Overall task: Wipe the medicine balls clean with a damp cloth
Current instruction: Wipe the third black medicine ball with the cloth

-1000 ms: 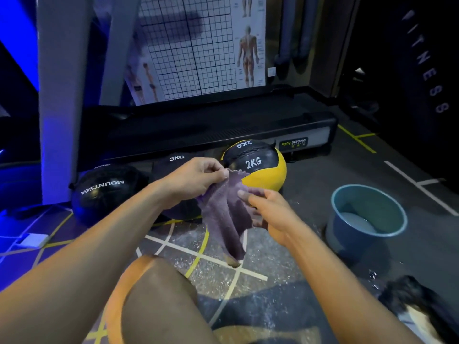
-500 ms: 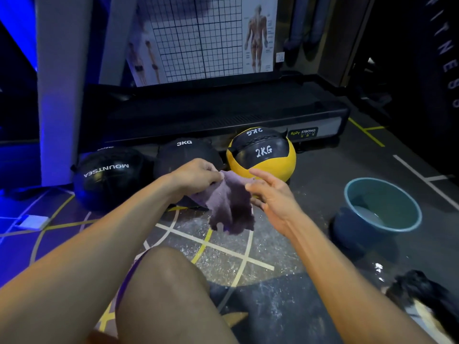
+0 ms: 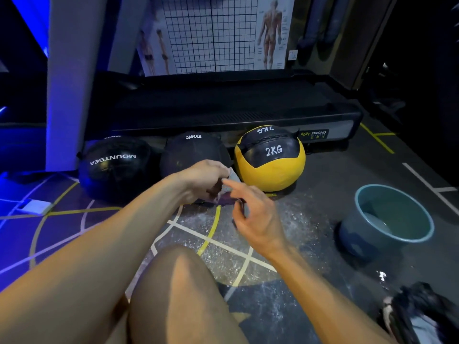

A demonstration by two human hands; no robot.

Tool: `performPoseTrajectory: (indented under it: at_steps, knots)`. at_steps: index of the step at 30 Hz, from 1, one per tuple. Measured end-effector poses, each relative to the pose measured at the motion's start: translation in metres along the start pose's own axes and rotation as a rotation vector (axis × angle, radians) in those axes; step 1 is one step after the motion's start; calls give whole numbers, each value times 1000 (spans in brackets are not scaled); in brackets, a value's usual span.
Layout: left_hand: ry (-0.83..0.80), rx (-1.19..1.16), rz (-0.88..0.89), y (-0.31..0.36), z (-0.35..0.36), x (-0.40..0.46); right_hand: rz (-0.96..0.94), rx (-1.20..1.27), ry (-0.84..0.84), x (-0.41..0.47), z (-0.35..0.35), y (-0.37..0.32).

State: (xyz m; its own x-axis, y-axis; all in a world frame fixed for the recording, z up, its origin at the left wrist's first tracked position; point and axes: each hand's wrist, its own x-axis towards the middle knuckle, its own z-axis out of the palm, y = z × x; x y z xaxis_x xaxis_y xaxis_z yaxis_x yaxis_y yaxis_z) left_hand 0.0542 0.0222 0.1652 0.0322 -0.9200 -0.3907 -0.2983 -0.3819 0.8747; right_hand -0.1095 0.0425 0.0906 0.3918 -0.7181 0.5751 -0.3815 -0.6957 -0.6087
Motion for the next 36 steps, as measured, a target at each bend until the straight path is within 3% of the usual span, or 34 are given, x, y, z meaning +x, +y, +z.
performPoseTrajectory:
  at_steps: [2, 4, 6, 8, 10, 12, 17, 20, 23, 25, 27, 31, 36]
  knots:
    - [15, -5, 70, -10, -5, 4, 168, 236, -50, -1, -3, -4]
    - [-8, 13, 161, -19, -10, 6, 289, 492, 31, 5, -10, -6]
    - [-77, -3, 247, -23, -17, 5, 353, 507, 113, 17, -18, 6]
    - [-162, -21, 323, -23, -23, 3, 406, 454, -68, 32, -24, 21]
    - [-219, -5, 378, -21, -27, 3, 465, 567, -338, 43, -23, 28]
    - [-223, 42, 405, -22, -30, 6, 493, 626, -454, 52, -20, 30]
    - [0, 48, 442, -27, -38, 20, 486, 565, -360, 55, -18, 28]
    - [67, -325, 228, -20, -33, 20, 510, 601, -253, 57, -20, 23]
    - [-167, -493, 43, -25, -26, 21, 553, 642, -150, 70, -32, 11]
    - [-372, -473, 72, -29, -21, 22, 612, 645, -118, 78, -41, 7]
    - [-472, -520, 138, -27, -14, 22, 689, 651, -100, 84, -50, 9]
    - [-304, -541, 212, -19, 2, 25, 840, 769, -107, 89, -70, 17]
    - [-139, -526, 241, -17, 14, 22, 987, 733, -372, 67, -88, 16]
